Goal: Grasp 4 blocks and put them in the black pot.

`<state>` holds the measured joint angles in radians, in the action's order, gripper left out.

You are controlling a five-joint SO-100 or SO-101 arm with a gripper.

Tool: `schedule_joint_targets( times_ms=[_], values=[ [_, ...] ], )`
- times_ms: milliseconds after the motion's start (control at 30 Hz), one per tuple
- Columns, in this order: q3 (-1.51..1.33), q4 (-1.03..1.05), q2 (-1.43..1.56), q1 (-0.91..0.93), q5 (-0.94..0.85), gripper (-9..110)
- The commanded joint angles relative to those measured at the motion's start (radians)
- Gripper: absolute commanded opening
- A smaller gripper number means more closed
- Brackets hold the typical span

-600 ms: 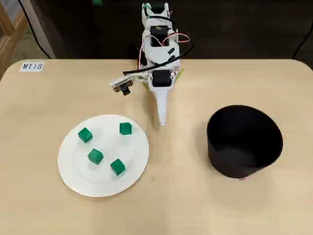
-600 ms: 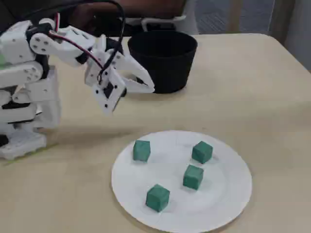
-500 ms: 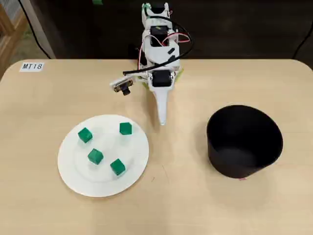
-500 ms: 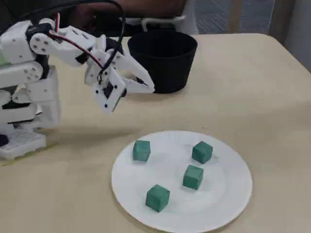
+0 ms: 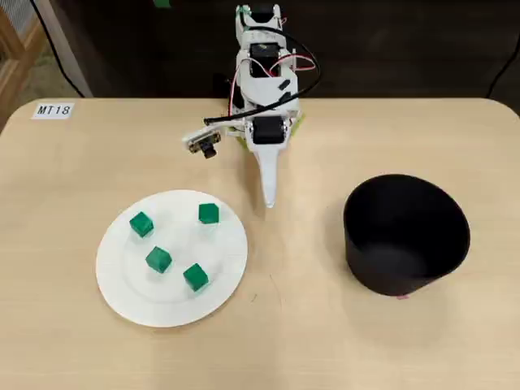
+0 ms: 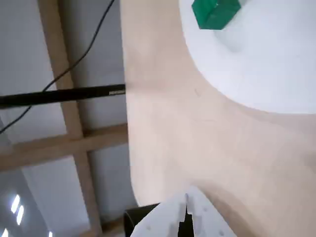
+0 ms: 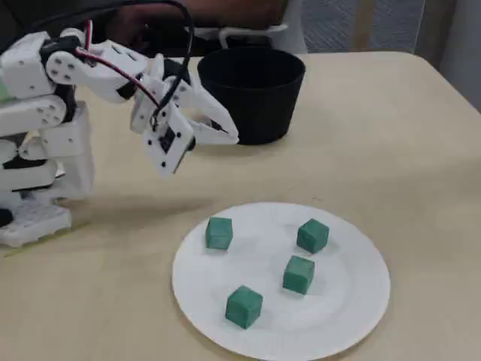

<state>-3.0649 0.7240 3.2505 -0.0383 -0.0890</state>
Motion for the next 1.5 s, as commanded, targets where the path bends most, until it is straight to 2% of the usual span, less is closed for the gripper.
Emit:
schedule_joint_targets(
  times_ms=[0,133,400,533,967,1200,1467],
  values=[
    [0.043,0.049,0.003,-0.026,-0.003,-2],
    [0.285,0.175,-0.037,-0.034,0.038,-2],
    [0.845,0.347,-0.604,0.020,-0.031,-3],
    [0.900,0.377,-0.699,0.103,-0.021,-3],
    [1.150,0.466,-1.178,0.183,-0.063,-3],
    [1.166,0.426,-1.243,0.313,-0.061,-1],
    [1.180,0.405,-1.273,0.341,-0.086,1]
  ],
)
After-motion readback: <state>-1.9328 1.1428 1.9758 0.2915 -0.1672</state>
